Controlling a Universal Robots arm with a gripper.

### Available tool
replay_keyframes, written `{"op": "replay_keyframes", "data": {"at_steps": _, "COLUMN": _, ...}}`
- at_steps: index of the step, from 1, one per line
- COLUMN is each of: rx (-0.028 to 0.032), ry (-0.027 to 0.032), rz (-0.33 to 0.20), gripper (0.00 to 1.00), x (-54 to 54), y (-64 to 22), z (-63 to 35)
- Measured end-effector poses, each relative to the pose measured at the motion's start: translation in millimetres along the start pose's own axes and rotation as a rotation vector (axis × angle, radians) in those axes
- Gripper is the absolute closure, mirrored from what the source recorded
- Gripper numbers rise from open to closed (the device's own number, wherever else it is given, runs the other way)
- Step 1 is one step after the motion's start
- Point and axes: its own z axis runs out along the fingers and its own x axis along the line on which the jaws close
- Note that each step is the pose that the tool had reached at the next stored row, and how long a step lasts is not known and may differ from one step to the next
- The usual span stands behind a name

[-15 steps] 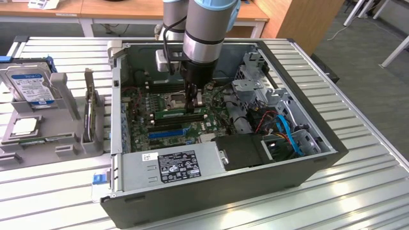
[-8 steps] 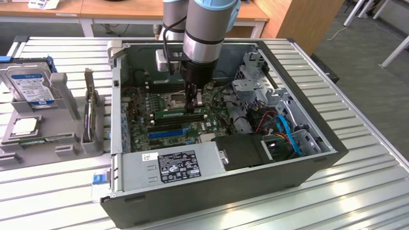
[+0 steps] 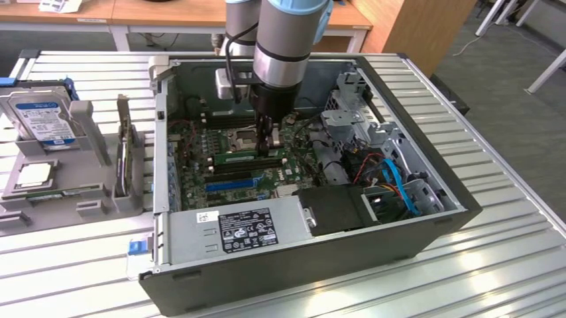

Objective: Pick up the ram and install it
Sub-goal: 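Insert the ram into the slot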

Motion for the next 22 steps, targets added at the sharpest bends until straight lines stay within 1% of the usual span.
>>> {"op": "replay_keyframes", "data": {"at_steps": 3, "rx": -0.0001, "ry": -0.0019, "rz": 0.0, "gripper": 0.88, "x": -0.1, "y": 0.0, "z": 1.2}}
{"op": "replay_keyframes", "data": {"at_steps": 11, "rx": -0.0003, "ry": -0.0016, "rz": 0.0, "gripper": 0.88, "x": 0.0, "y": -0.1, "z": 3.0}}
{"op": "replay_keyframes", "data": {"at_steps": 14, "rx": -0.0001, "ry": -0.0037, "rz": 0.0, "gripper": 0.88, "x": -0.1, "y": -0.1, "z": 3.1}}
{"op": "replay_keyframes", "data": {"at_steps": 22, "rx": -0.0003, "ry": -0.0035, "rz": 0.0, "gripper": 0.88, "x": 0.0, "y": -0.1, "z": 2.3}}
